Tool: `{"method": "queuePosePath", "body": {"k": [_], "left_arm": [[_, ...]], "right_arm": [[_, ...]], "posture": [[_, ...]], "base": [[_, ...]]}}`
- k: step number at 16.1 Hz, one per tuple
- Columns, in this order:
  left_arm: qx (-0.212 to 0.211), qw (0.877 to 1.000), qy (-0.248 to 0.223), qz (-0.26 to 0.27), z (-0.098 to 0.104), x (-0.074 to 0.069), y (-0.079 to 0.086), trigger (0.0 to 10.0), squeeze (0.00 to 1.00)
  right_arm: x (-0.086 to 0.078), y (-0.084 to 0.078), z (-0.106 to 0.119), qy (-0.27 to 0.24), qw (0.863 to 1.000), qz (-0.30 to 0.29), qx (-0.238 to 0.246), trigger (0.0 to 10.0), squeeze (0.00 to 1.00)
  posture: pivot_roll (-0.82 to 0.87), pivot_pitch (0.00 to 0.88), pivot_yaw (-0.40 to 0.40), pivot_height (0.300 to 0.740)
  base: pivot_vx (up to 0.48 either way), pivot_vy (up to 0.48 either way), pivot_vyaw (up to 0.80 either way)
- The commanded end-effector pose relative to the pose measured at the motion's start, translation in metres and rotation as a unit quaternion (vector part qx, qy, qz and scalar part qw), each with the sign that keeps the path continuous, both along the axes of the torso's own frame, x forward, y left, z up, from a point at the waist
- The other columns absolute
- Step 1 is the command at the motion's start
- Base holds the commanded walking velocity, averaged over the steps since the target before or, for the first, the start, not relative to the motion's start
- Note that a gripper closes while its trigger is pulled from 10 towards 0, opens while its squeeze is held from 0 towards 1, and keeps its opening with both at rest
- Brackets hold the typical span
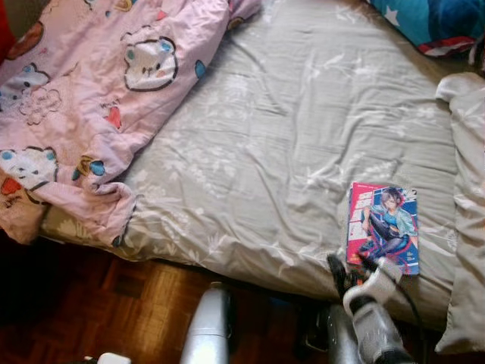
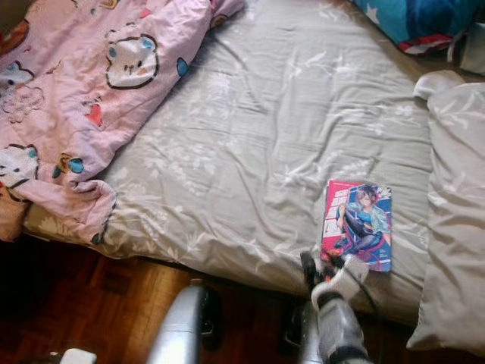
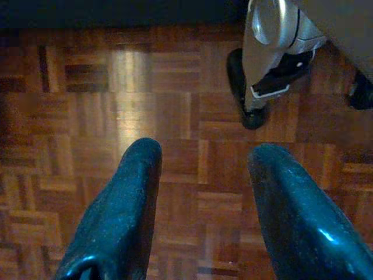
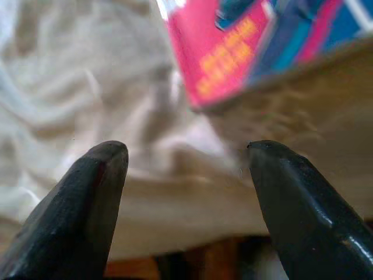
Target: Clean up the room
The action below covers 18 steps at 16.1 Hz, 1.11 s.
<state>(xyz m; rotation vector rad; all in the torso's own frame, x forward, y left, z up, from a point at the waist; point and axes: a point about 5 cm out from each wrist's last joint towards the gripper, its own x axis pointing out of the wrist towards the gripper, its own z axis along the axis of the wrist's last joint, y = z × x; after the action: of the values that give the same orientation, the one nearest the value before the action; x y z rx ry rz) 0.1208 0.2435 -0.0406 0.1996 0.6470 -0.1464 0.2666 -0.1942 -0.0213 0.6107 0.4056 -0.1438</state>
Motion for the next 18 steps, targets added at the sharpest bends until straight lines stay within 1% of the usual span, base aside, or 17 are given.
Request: {"method": "queuePosePath", "body": {"k": [1,3,5,6,7,9,10,12,13,14,15,16,17,18], "left_arm": [[0.006,0.999,0.044,0.012,-0.013,-0.016,0.003,10.0,0.00],[0.003,0.999,0.048,0.015,-0.019,-0.005,-0.003,10.0,0.00],[0.002,0.998,0.052,0.019,-0.025,0.008,-0.008,10.0,0.00],[-0.001,0.998,0.053,0.023,-0.029,0.022,-0.015,10.0,0.00],[-0.001,0.998,0.053,0.024,-0.029,0.029,-0.018,10.0,0.00],[-0.008,0.998,0.045,0.035,-0.027,0.053,-0.026,10.0,0.00],[-0.010,0.998,0.042,0.038,-0.025,0.062,-0.030,10.0,0.00],[-0.013,0.998,0.035,0.044,-0.021,0.080,-0.036,10.0,0.00],[-0.009,0.998,0.034,0.043,-0.020,0.086,-0.039,10.0,0.00],[-0.008,0.998,0.033,0.044,-0.019,0.089,-0.040,10.0,0.00],[-0.010,0.998,0.032,0.055,-0.017,0.093,-0.040,10.0,0.00],[-0.011,0.998,0.028,0.064,-0.016,0.096,-0.039,10.0,0.00],[-0.014,0.997,0.020,0.077,-0.013,0.102,-0.040,10.0,0.00],[-0.016,0.996,0.018,0.081,-0.012,0.104,-0.041,10.0,0.00]], "right_arm": [[-0.018,0.006,-0.014,0.020,1.000,0.012,-0.009,10.0,0.00],[-0.025,0.003,-0.015,0.004,0.999,0.012,-0.050,10.0,0.00],[-0.028,0.001,-0.013,-0.011,0.998,0.005,-0.069,10.0,0.00],[-0.033,0.003,-0.016,0.001,0.994,0.018,-0.105,10.0,0.00],[-0.035,0.006,-0.018,0.005,0.993,0.027,-0.112,10.0,0.00],[-0.039,0.008,-0.024,0.036,0.991,0.040,-0.121,10.0,0.00],[-0.038,0.007,-0.025,0.046,0.990,0.041,-0.124,10.0,0.00],[-0.035,0.007,-0.026,0.069,0.986,0.055,-0.140,10.0,0.00],[-0.035,0.004,-0.027,0.082,0.984,0.057,-0.149,10.0,0.00],[-0.035,0.002,-0.027,0.088,0.983,0.056,-0.152,10.0,0.00],[-0.035,-0.002,-0.027,0.094,0.982,0.055,-0.157,10.0,0.00],[-0.035,-0.004,-0.027,0.100,0.981,0.054,-0.161,10.0,0.00],[-0.039,-0.009,-0.030,0.118,0.978,0.045,-0.165,10.0,0.00],[-0.040,-0.011,-0.031,0.127,0.977,0.043,-0.167,10.0,0.00]], "posture": [[0.21,0.447,0.140,0.642],[0.17,0.406,0.119,0.642],[0.14,0.346,0.096,0.642],[0.10,0.278,0.079,0.642],[0.09,0.266,0.077,0.642],[0.07,0.172,0.056,0.642],[0.06,0.155,0.052,0.642],[0.03,0.083,0.038,0.642],[0.01,0.056,0.032,0.642],[0.00,0.039,0.030,0.642],[-0.01,0.011,0.027,0.642],[-0.02,0.000,0.025,0.642],[-0.02,0.000,0.019,0.642],[-0.02,0.000,0.018,0.642]], "base": [[0.000,0.000,0.00],[0.000,0.000,0.00],[0.000,0.000,0.00],[0.000,0.000,0.00],[0.000,0.000,0.00],[0.000,0.000,0.00],[0.000,0.000,0.00],[0.000,0.000,0.00],[0.000,0.000,0.00],[0.000,0.000,0.00],[0.000,0.000,0.00],[0.000,0.000,0.00],[0.000,0.000,0.00],[0.000,0.000,0.00]]}}
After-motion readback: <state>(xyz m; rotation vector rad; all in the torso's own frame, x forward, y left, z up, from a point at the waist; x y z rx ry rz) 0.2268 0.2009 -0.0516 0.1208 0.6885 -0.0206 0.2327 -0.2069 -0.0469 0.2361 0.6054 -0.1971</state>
